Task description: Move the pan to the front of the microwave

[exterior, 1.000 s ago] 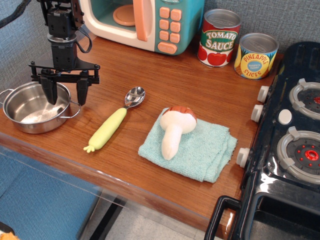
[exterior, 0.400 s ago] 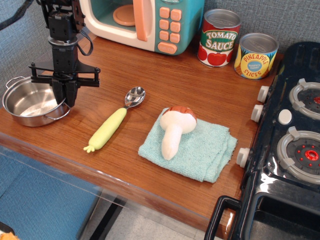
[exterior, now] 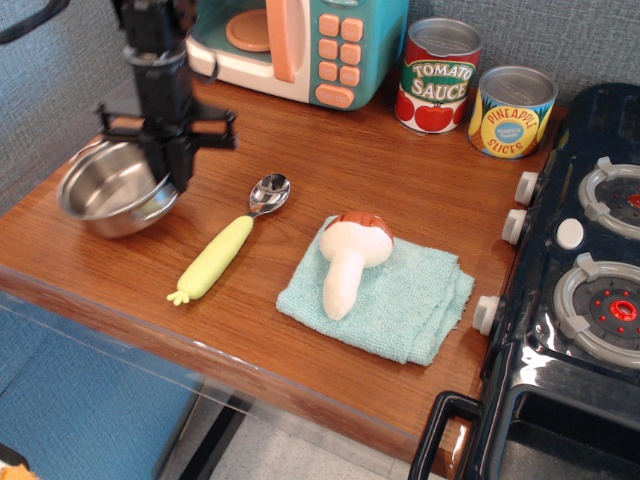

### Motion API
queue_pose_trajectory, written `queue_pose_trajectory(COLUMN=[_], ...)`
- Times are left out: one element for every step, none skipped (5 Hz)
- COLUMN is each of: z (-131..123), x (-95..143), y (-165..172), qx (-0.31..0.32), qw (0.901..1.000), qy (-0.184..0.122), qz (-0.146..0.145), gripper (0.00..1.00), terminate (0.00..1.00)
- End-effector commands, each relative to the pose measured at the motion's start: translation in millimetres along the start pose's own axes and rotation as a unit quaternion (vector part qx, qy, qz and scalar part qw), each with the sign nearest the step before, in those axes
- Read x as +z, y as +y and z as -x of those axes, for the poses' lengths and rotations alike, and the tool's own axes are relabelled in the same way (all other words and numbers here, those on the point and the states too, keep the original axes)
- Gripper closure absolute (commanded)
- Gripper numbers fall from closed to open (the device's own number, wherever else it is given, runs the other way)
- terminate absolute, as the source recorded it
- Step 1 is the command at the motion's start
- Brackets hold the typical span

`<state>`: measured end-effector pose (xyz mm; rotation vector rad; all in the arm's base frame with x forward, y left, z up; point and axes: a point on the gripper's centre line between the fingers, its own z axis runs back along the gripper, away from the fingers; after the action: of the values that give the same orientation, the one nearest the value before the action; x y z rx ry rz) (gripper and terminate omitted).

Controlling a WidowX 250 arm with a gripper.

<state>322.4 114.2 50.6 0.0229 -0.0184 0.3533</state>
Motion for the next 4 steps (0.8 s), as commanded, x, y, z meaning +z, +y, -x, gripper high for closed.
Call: queue_pose_trajectory(z=[-50,-65,-78,-82], x=[32,22,9,4], y=[-22,-28,-29,-25], qx=[-0.036,-0.044,-0.043,-0.042], qw=[0.9971,0.9971,0.9981,0.9979], qy=[-0.066,-0.061,-0.042,-0.04], qz=[0.005,-0.007,-0.013,-0.029], gripper=[1.0,1.0,1.0,1.0], terminate=[0.0,0.0,0.0,0.0])
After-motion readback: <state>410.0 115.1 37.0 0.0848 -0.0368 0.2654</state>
